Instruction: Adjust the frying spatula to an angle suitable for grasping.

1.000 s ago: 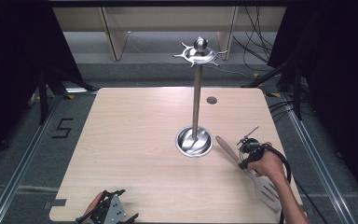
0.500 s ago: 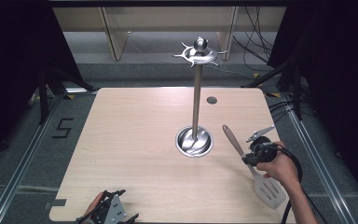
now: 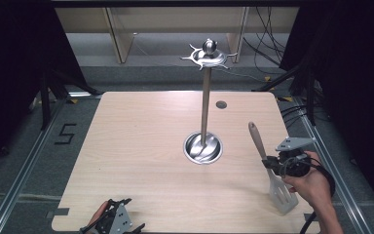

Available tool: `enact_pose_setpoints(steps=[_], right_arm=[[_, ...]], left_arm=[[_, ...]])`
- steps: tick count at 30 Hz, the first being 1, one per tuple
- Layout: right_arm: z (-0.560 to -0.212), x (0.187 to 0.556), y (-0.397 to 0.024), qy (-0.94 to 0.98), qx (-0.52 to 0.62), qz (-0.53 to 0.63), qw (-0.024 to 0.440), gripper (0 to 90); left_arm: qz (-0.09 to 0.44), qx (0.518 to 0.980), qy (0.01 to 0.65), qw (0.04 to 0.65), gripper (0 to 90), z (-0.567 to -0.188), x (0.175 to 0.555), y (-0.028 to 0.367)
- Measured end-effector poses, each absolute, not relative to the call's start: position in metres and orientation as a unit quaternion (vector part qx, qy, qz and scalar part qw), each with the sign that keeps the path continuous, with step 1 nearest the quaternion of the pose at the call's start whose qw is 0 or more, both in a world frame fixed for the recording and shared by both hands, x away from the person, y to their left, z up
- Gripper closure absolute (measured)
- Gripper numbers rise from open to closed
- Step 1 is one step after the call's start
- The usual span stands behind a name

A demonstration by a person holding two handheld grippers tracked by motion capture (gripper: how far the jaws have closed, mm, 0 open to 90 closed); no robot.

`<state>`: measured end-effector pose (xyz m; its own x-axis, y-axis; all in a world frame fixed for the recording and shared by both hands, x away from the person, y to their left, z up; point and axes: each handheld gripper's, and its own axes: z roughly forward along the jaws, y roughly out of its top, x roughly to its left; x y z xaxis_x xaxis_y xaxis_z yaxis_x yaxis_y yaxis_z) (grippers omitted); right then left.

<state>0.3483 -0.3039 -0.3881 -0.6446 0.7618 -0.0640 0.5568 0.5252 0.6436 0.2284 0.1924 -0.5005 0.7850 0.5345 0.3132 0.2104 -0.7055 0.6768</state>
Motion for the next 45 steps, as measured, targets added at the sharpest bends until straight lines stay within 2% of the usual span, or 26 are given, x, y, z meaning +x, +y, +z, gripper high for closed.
enact_pose_setpoints(steps=[7, 8, 13, 33, 35, 38, 40, 45], right_arm=[[-0.379, 0.336, -0.304, 0.838, 0.379, 0.342, 0.194, 78.3], [-0.377, 0.334, -0.303, 0.84, 0.381, 0.342, 0.179, 78.3], [-0.373, 0.334, -0.298, 0.836, 0.37, 0.359, 0.185, 78.3], [-0.326, 0.358, -0.263, 0.819, 0.327, 0.428, 0.198, 78.3], [-0.323, 0.358, -0.262, 0.818, 0.329, 0.429, 0.194, 78.3], [-0.318, 0.364, -0.258, 0.81, 0.32, 0.443, 0.212, 78.3], [-0.316, 0.362, -0.258, 0.814, 0.328, 0.438, 0.195, 78.3], [-0.312, 0.367, -0.251, 0.807, 0.315, 0.454, 0.208, 78.2]], left_arm=[[0.252, 0.888, 0.21, 0.321, 15.7, -0.501, 0.228, 0.192], [0.252, 0.888, 0.211, 0.322, 15.7, -0.501, 0.228, 0.192], [0.252, 0.888, 0.211, 0.322, 15.7, -0.501, 0.228, 0.192], [0.253, 0.888, 0.209, 0.322, 15.7, -0.5, 0.228, 0.192], [0.258, 0.884, 0.214, 0.326, 15.7, -0.501, 0.228, 0.192], [0.256, 0.887, 0.21, 0.322, 15.6, -0.5, 0.228, 0.193], [0.258, 0.884, 0.215, 0.326, 15.7, -0.501, 0.228, 0.192], [0.258, 0.883, 0.215, 0.327, 15.7, -0.501, 0.228, 0.192]])
